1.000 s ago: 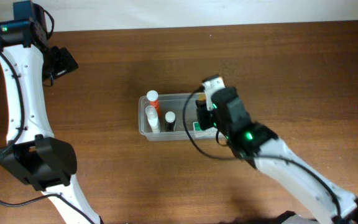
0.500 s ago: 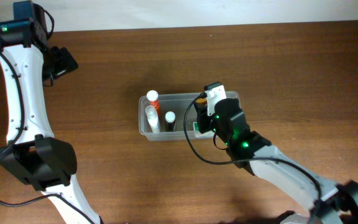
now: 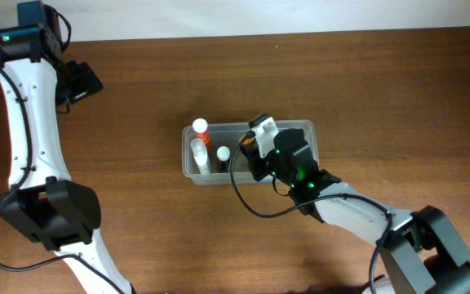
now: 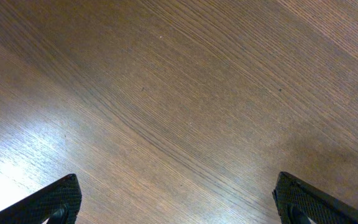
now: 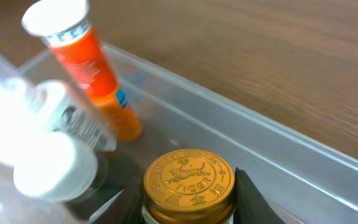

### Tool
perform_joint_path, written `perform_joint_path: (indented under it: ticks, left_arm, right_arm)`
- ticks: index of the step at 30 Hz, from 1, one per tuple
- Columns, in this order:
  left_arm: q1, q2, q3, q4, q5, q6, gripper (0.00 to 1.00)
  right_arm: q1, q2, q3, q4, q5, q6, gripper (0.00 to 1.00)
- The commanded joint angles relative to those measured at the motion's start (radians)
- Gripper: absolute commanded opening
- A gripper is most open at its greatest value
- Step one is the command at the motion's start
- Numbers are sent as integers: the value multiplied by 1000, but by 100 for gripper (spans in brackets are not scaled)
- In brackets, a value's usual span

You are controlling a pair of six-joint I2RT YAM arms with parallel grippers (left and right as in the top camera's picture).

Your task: Pack container

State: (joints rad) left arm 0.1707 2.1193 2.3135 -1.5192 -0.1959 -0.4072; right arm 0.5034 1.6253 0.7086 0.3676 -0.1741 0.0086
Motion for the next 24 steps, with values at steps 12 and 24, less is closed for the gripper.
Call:
perform_joint_path:
  ticks: [12,24]
  left_arm:
    - [2,2,13,-1,-11,5,100]
    - [2,2,13,-1,-11,5,99]
  right_arm:
    - [-92,18,2,37,-348,-263,4]
    - [-186,71,2,42,-531,-458,4]
